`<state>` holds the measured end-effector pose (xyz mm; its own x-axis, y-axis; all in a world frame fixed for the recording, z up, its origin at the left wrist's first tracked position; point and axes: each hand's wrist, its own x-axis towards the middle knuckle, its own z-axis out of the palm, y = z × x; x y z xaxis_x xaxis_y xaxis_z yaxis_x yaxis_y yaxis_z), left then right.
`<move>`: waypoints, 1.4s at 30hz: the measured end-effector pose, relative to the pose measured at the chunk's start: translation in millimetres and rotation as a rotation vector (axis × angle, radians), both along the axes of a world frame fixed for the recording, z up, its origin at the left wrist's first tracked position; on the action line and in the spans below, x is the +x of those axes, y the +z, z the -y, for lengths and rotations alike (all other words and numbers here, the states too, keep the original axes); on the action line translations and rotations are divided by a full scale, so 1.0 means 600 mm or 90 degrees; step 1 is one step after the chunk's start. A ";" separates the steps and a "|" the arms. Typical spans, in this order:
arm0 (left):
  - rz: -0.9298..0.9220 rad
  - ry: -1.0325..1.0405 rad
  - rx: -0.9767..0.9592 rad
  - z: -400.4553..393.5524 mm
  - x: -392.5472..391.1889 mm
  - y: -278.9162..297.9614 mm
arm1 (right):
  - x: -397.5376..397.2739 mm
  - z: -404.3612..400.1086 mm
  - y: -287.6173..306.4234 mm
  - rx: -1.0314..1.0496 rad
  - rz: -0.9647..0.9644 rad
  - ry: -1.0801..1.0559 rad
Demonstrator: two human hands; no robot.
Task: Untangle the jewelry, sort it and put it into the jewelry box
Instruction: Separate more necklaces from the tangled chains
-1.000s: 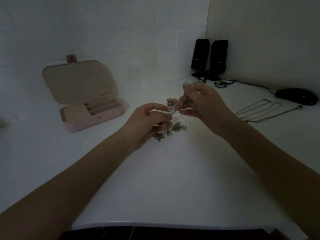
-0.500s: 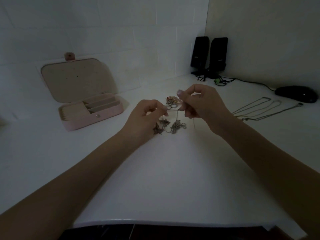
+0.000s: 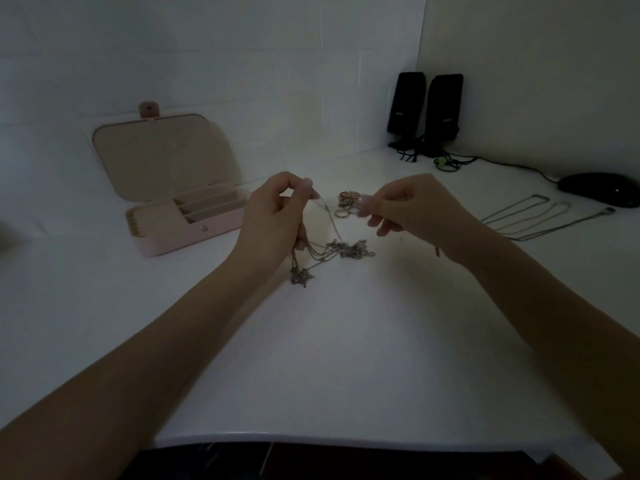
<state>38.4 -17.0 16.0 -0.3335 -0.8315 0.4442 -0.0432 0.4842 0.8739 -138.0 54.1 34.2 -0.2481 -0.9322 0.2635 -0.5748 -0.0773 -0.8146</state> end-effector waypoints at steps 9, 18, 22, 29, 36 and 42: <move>0.008 -0.134 0.040 -0.015 -0.006 0.006 | 0.031 0.000 -0.006 -0.008 0.000 0.137; -0.031 -0.114 0.077 -0.009 -0.003 0.013 | 0.022 0.000 -0.004 0.038 0.089 0.175; -0.026 -0.079 0.058 -0.009 0.000 0.013 | 0.022 -0.001 -0.003 0.051 0.121 0.171; 0.009 0.006 -0.022 -0.002 0.003 0.008 | 0.020 -0.006 0.000 0.016 0.165 0.190; -0.004 0.009 0.005 0.000 0.000 0.010 | 0.021 0.006 -0.005 -0.054 0.009 0.170; 0.048 -0.035 0.068 -0.004 0.000 0.010 | 0.019 0.008 -0.013 -0.124 -0.152 0.154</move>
